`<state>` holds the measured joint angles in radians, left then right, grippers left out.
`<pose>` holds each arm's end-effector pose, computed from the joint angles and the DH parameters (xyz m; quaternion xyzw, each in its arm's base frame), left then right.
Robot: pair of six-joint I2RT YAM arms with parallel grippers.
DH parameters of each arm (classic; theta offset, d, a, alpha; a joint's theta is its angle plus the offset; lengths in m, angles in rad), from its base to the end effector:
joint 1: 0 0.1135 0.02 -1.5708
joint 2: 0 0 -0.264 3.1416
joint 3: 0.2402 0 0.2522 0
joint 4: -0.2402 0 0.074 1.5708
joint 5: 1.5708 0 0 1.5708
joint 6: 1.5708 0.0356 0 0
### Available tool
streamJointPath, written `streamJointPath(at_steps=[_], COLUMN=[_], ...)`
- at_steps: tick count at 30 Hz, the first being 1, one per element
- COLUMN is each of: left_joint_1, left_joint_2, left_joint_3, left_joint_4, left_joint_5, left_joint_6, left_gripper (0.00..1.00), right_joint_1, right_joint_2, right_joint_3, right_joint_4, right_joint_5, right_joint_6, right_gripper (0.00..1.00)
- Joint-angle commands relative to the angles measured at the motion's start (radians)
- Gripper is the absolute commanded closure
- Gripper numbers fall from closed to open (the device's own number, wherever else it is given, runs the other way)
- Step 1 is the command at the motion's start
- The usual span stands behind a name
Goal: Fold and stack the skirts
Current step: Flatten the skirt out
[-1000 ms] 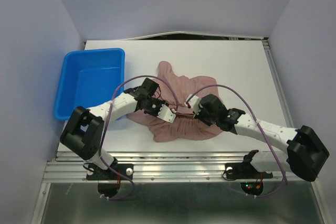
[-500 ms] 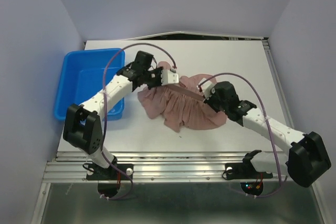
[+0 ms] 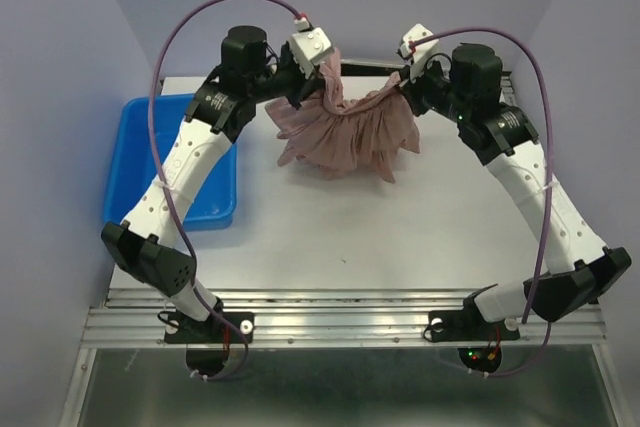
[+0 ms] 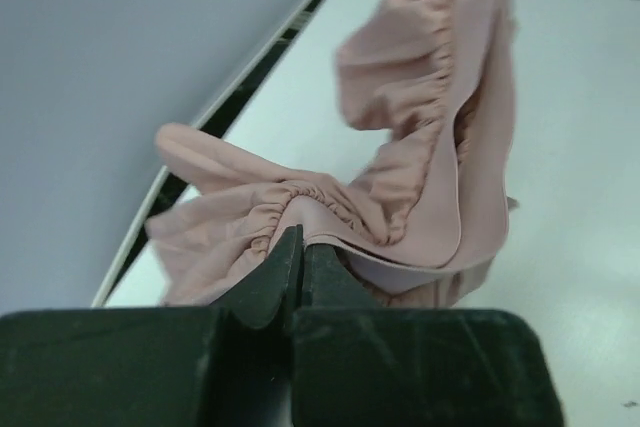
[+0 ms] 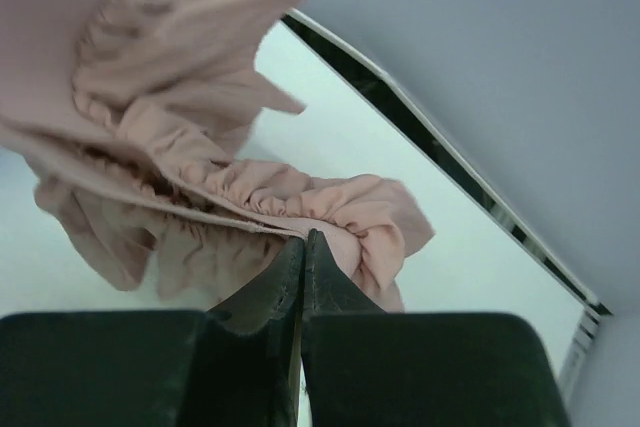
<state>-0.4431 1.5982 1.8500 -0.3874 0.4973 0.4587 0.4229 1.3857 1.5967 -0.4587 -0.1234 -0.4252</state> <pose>0.3124 -0.1671 0.4823 0.4639 0.5867 -0.1804 0.6388 0.2758 0.1289 0.4562 -0.3586 0.7022 0.0479 0.6132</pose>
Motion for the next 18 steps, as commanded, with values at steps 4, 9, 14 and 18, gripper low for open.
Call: streamJointPath(at_steps=[4,9,14,18], left_joint_1=[-0.12,0.013,0.063,0.061], left_joint_2=[-0.129,-0.15,-0.063,-0.056], left_joint_3=[-0.107,-0.106,0.04,0.071], left_joint_4=[-0.005,0.087,0.076,0.012], left_joint_5=[0.224,-0.036,-0.307,-0.165], left_joint_6=[-0.152,-0.253,-0.255,-0.191], left_gripper=[1.0,1.0,1.0,1.0], right_joint_1=[0.01,-0.028,-0.055,-0.055], right_joint_2=[-0.042,-0.07,0.033,0.055], right_joint_3=[0.098,0.033,0.16,0.23], right_joint_4=[-0.179,-0.052,0.018,-0.036], right_joint_5=[-0.274,0.105,0.277,0.231], right_joint_6=[0.125,0.031,0.032,0.036], right_gripper=[0.99,0.99,0.99,0.99])
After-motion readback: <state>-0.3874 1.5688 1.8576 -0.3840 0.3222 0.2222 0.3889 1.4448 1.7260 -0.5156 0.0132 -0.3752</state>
